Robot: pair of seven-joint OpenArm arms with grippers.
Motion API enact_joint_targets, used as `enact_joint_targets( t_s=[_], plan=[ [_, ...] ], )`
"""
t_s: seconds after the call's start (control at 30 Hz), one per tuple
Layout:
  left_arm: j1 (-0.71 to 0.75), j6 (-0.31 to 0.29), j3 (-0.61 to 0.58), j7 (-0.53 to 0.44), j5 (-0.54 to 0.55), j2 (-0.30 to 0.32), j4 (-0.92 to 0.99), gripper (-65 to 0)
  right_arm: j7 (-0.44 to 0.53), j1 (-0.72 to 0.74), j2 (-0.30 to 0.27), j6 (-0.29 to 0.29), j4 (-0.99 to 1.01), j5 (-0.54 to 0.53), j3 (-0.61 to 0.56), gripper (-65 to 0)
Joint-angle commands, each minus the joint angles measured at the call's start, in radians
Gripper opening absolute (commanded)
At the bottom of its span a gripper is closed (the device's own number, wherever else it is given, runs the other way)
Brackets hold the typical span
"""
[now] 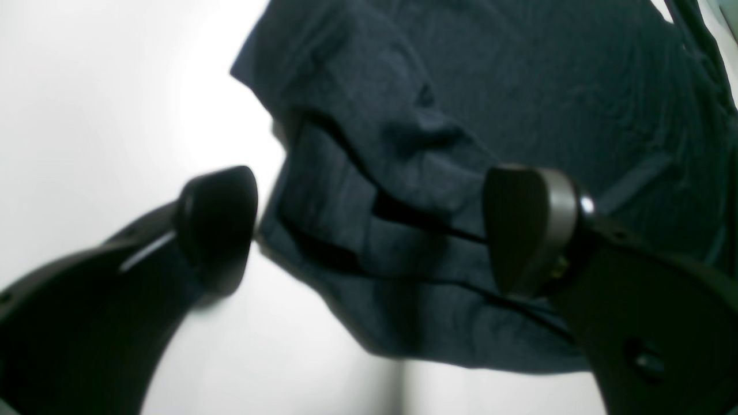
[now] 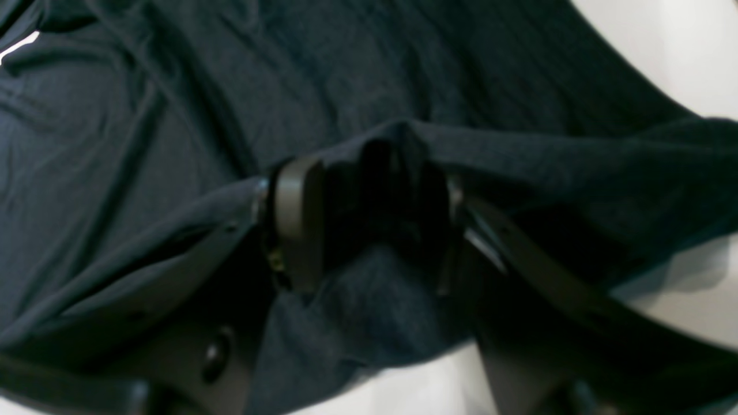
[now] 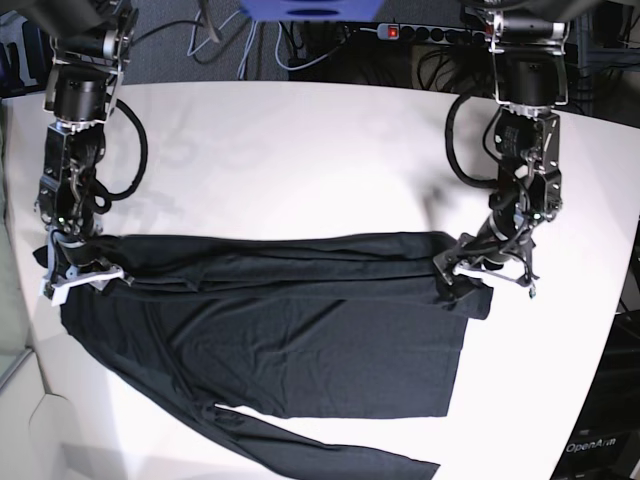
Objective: Fold the T-shirt properly
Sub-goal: 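Lower the held edge onto the shirt body with both grippers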
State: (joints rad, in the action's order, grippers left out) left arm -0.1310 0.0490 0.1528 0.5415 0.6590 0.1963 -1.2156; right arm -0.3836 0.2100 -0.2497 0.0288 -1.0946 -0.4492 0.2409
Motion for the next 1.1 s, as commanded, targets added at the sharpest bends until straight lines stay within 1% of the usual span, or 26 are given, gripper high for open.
enact_joint_targets(
  t_s=[0.0,0.2,0.23,0.27,0.3,0.37,0.4,0.47,0.57,0.6,0.77,0.93,1.0,1.07],
  plan=[
    [-0.017,-0.005,0.003,-0.011,0.006,0.004,-0.008,-5.5,0.024,0.022,-0.017,0.006,-0.015,-0.003,0.004,-37.3],
    [-0.017,-0.008,0.003,-0.010,0.014,0.002,-0.008,-5.7,0.024,-0.016,-0.018,0.006,-0.025,-0.003,0.007,-37.0],
    [-0.017,-0.008,0.003,-0.008,0.014,0.002,-0.007,-6.9,0.024,-0.024,-0.024,0.006,-0.025,-0.003,0.007,-37.0],
    [-0.017,-0.008,0.003,-0.008,0.012,0.002,-0.005,-9.8,0.024,-0.028,-0.027,0.006,-0.025,-0.004,0.007,-37.0],
    [-0.017,-0.010,0.003,-0.010,0.011,0.002,-0.005,-14.0,0.024,-0.031,-0.027,0.006,-0.025,-0.004,0.007,-37.0],
    [-0.017,-0.010,0.003,-0.010,0.014,0.002,-0.005,-23.5,0.024,-0.033,-0.029,0.006,-0.025,-0.004,0.007,-37.0],
    [-0.017,-0.010,0.003,-0.010,0.014,0.002,-0.005,-29.4,0.024,-0.034,-0.030,0.006,-0.025,-0.004,0.008,-37.0],
    [-0.017,-0.010,0.003,-0.008,0.014,0.002,-0.005,-39.1,0.024,-0.042,-0.044,0.006,-0.029,-0.006,0.008,-37.0],
    [-0.017,-0.005,0.003,-0.008,0.014,0.002,-0.005,-48.2,0.024,-0.063,-0.050,0.006,-0.086,-0.006,0.008,-37.0],
    [-0.017,-0.005,0.003,-0.010,0.014,0.002,-0.005,-50.1,0.024,-0.074,-0.050,0.006,-0.112,-0.006,0.008,-37.0],
    [-0.014,-0.005,0.003,-0.011,0.014,0.002,-0.005,-50.8,0.022,-0.114,-0.050,0.004,-0.207,-0.006,0.008,-37.0],
    [-0.014,-0.005,0.004,-0.008,0.014,0.002,-0.003,-50.7,0.021,-0.113,-0.052,0.004,-0.158,-0.006,0.013,-36.9],
    [-0.014,-0.005,0.006,-0.008,0.014,0.002,-0.003,-50.6,0.019,-0.111,-0.052,0.004,-0.137,-0.006,0.061,-34.8],
    [-0.014,-0.005,0.006,-0.008,0.014,0.002,-0.003,-50.6,0.015,-0.108,-0.052,0.004,-0.123,-0.006,0.107,-30.4]
  ],
)
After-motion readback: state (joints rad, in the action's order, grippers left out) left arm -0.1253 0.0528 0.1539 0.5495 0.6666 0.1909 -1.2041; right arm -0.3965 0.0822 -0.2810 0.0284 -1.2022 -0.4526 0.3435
